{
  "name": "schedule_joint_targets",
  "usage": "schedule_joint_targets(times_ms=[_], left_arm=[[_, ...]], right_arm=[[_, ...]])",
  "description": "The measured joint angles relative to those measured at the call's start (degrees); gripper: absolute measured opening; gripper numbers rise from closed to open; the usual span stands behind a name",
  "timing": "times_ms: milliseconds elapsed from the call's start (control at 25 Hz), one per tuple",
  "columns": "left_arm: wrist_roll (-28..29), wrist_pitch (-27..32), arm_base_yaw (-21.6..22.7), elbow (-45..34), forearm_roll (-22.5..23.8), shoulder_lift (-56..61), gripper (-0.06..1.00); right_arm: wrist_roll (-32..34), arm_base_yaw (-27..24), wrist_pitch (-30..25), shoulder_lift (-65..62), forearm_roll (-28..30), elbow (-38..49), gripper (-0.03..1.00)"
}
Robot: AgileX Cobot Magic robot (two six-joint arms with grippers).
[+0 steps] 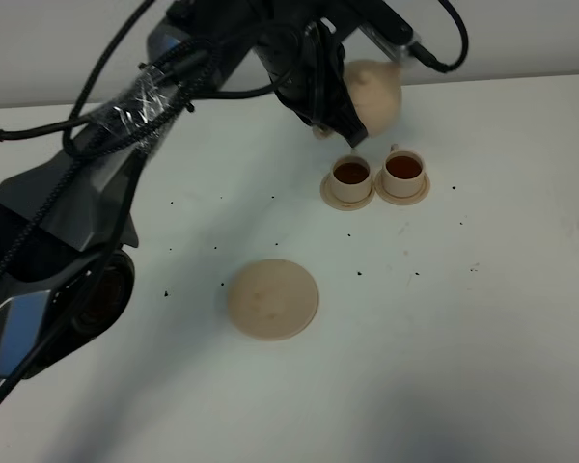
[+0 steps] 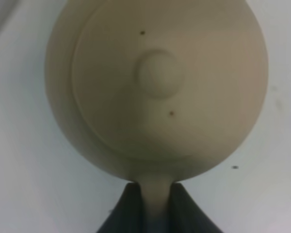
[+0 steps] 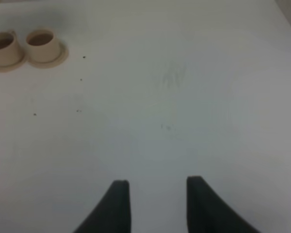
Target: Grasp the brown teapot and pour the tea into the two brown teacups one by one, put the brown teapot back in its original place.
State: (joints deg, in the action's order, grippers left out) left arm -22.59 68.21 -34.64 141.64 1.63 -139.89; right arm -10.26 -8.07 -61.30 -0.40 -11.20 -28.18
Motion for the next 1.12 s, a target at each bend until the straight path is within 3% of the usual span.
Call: schedule_joint_targets(times_ms=[360,680,1120], left_arm=[[1.7,0.0,-5.3,-2.8,-3.4,-1.2,0.15],[3.8,0.1,-6.4,-10.6,-4.8,-1.0,0.15],[5.1,0.1,-6.9,-14.1,-2.8,4.3,0.15]], right_arm=[[0.0,0.0,0.0,0.0,-0.1,0.0,0.31],[0.0,0.0,0.0,0.0,-0.1,0.0,0.31],[0.0,0.0,0.0,0.0,-0.1,0.0,0.31]])
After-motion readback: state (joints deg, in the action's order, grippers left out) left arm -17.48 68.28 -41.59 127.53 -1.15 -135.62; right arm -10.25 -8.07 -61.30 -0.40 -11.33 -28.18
